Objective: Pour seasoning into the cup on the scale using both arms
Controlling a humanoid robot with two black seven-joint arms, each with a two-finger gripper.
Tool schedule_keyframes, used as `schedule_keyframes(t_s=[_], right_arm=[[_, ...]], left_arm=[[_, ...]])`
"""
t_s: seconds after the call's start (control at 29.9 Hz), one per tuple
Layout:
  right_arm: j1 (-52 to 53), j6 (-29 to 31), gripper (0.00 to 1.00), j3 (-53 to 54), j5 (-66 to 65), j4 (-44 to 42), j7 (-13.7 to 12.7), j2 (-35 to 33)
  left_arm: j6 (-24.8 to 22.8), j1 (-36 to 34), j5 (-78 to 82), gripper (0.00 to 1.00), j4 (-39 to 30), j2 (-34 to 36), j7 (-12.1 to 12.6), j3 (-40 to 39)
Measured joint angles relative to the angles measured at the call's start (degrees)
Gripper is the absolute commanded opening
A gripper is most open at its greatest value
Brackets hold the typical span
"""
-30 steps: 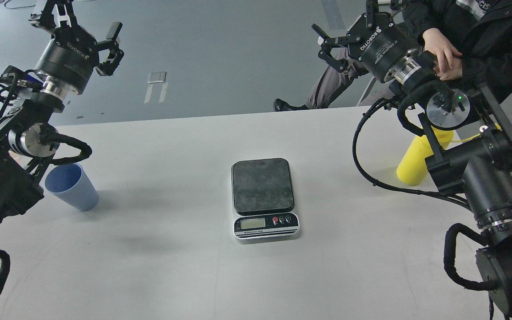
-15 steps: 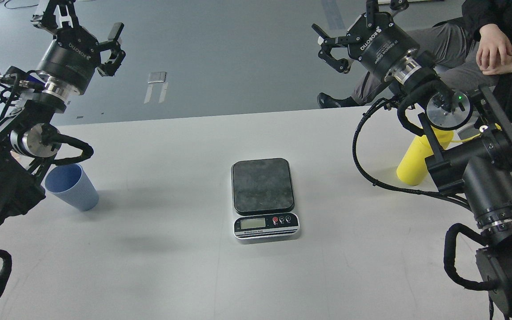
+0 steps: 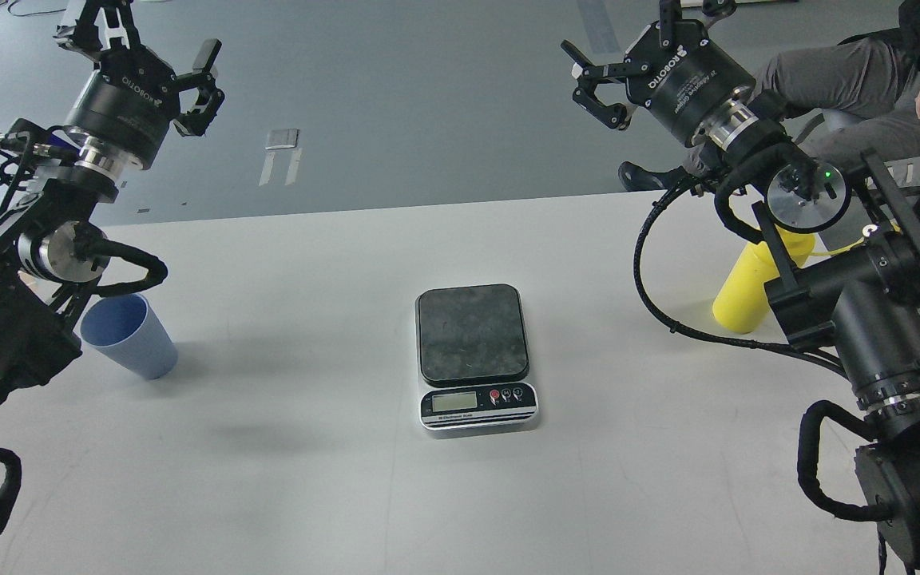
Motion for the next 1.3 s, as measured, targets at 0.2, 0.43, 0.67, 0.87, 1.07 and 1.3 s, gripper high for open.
schedule_keyframes(t_s=[0.2,0.43,0.67,0.87,1.07,1.3], right_arm=[[-0.14,0.00,1.00,-0.01,0.00,-0.06,0.00,0.00],[-0.23,0.00,1.00,0.01,0.00,-0.07,0.00,0.00],[-0.43,0.00,1.00,0.04,0.00,0.00,0.00,0.00],[-0.40,0.00,1.00,0.10,0.00,-0.27,0.00,0.00],[-0.30,0.00,1.00,0.05,0.00,-0.28,0.00,0.00],[-0.08,0.00,1.00,0.04,0.00,-0.12,0.00,0.00]], left_arm=[[0.00,0.00,0.00,0.98,0.05,0.00,0.00,0.25],[0.00,0.08,0.00,0.98,0.05,-0.33,0.00,0.37],[0.00,0.08,0.00,0.98,0.05,-0.16,0.00,-0.03],[0.00,0.05,0.00,0.98,0.10,-0.01,0.00,-0.05],[0.00,0.05,0.00,0.98,0.13,-0.31,0.00,0.06],[0.00,0.05,0.00,0.98,0.13,-0.32,0.00,-0.24]])
